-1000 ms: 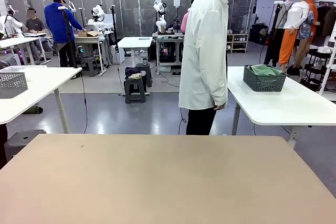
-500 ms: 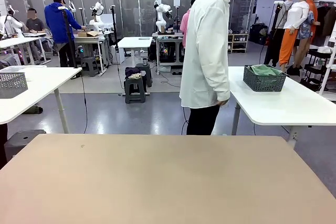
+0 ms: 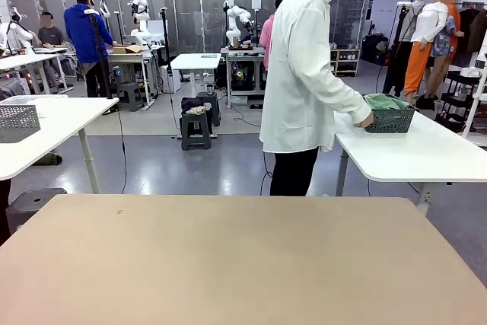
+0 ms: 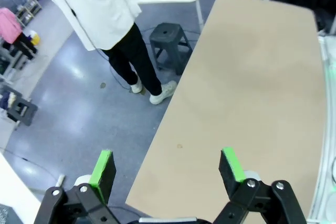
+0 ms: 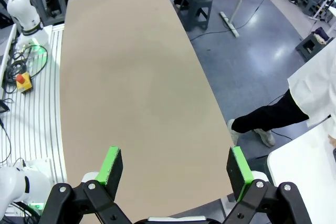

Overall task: Fold the towels and place them in the basket.
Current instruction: When a person lays out a Towel with hook on the table, fold it in half twice.

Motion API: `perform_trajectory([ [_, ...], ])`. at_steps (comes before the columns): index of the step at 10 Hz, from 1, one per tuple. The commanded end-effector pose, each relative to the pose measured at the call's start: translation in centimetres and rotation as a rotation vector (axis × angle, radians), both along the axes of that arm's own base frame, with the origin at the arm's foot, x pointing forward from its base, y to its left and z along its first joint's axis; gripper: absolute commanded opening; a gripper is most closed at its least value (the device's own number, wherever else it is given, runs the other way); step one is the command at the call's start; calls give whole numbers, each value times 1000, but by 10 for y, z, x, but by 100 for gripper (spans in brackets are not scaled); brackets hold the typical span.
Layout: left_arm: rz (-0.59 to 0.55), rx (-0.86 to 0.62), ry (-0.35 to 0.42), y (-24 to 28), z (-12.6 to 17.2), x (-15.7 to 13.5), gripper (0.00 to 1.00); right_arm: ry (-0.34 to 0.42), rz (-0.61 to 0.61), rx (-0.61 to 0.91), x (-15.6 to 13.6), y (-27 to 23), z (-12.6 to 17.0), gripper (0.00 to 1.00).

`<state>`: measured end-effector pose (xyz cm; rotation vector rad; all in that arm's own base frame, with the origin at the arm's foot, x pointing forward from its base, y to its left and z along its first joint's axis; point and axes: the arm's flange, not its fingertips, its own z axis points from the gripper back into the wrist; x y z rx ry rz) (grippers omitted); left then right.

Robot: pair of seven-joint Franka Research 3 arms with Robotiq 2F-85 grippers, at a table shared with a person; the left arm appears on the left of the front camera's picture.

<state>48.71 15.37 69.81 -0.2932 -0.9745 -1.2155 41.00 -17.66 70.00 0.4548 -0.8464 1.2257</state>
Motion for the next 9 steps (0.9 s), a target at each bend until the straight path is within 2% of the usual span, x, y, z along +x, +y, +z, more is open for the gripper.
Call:
perform_trajectory([
  [1,-43,41,46,4,13,10,100,29,38,-41,9,1,11,100],
  [4,-77,68,72,-2,19,27,100,49,65,-77,18,6,17,100],
  [9,-113,70,126,-6,20,38,100,87,93,-107,23,11,15,100],
])
